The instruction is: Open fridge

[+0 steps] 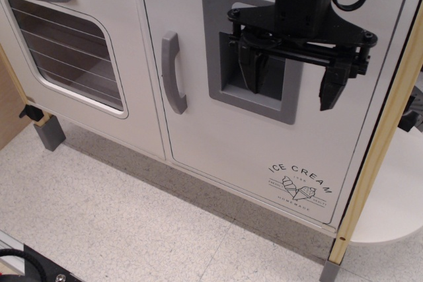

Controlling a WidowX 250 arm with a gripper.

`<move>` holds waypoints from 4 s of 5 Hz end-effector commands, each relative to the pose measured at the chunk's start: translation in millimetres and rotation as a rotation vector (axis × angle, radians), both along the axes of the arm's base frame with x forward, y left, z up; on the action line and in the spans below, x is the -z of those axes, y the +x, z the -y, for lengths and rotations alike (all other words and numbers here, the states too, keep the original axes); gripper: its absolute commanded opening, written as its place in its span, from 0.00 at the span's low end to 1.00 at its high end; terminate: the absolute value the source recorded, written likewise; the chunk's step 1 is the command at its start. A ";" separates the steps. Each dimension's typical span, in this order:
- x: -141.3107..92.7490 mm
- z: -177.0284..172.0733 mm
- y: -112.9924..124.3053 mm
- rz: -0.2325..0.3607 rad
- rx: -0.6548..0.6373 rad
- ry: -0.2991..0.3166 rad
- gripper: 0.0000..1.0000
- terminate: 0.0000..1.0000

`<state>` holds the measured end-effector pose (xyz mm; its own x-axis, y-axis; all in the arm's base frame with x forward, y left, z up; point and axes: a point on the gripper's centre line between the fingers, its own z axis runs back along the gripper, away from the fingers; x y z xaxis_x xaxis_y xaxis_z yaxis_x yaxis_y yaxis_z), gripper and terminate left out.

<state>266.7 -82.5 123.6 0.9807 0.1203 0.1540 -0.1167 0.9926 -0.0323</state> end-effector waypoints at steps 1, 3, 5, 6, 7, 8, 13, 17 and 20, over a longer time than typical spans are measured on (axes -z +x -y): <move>0.0 0.0 0.0 0.000 0.000 0.000 1.00 0.00; 3.7 -65.9 5.4 0.071 -0.259 0.017 1.00 0.00; 18.0 -129.1 15.1 0.236 -0.336 0.058 1.00 0.00; 22.3 -144.9 24.6 0.314 -0.183 0.095 1.00 0.00; 32.3 -160.5 36.8 0.299 -0.087 0.110 1.00 0.00; 46.2 -178.5 51.7 0.269 -0.023 0.091 1.00 0.00; 88.4 -178.9 74.7 0.318 0.035 0.120 1.00 0.00; 91.6 -171.7 57.2 0.302 0.093 0.132 0.00 0.00; 69.6 -146.8 -8.3 0.196 0.007 0.010 1.00 0.00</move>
